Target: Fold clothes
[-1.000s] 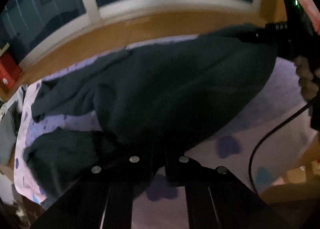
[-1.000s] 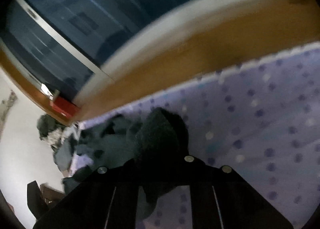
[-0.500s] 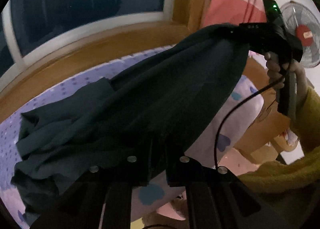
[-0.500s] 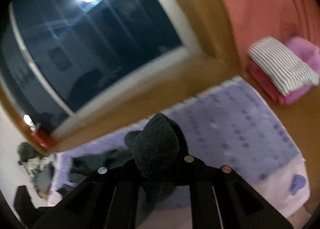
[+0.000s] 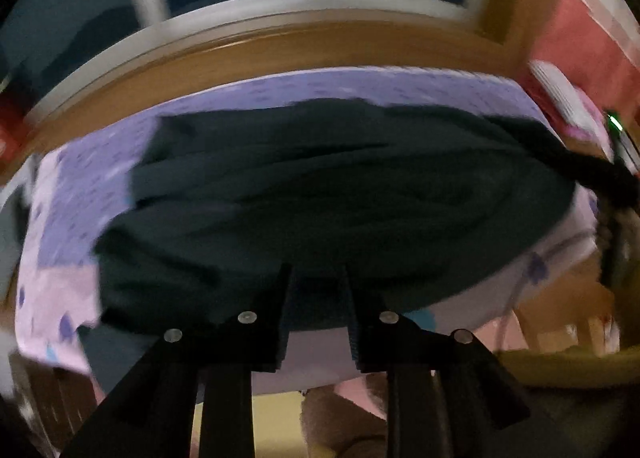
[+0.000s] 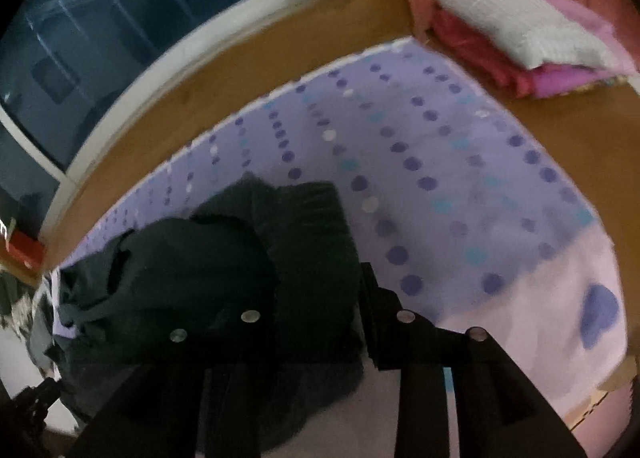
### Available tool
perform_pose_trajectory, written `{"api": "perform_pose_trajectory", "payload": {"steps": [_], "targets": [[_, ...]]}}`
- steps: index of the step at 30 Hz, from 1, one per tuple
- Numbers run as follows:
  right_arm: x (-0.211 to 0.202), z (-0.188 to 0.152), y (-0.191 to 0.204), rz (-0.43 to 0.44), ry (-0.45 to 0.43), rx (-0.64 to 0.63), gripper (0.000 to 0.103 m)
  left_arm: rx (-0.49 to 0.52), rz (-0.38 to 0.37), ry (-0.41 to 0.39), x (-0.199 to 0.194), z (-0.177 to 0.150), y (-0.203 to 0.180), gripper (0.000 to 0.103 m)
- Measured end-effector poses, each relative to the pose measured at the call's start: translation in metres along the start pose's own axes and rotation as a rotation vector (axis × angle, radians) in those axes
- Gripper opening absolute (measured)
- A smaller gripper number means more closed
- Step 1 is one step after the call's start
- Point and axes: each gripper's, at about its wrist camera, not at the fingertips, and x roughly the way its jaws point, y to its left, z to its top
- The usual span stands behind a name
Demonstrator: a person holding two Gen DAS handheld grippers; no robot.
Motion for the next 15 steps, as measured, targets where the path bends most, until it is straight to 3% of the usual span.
{"api": "perform_pose_trajectory", "payload": {"steps": [3,7,10,15], "targets": [[-0.037,-0.015,0.012,-0.005,-0.079,0.035,0.033,-0.138,-0.024,-0.033,-0.002,-0.002,0.041,0.023],[-0.066,-0.057,0.055,0.017,-0.127,0.044,0.047,-0.144,0.032,-0.01,0.012,-0.006,0.069,0.023],[-0.066,-0.094,0.101,0.039,-0.093,-0.011,0.05,-0.045,0.1,-0.02,0.012,-0.017,0.084,0.023],[-0.054,-0.141,0.181,0.053,-0.057,-0.194,0.05,0.048,0.07,-0.055,0.006,-0.014,0.108,0.023]]}}
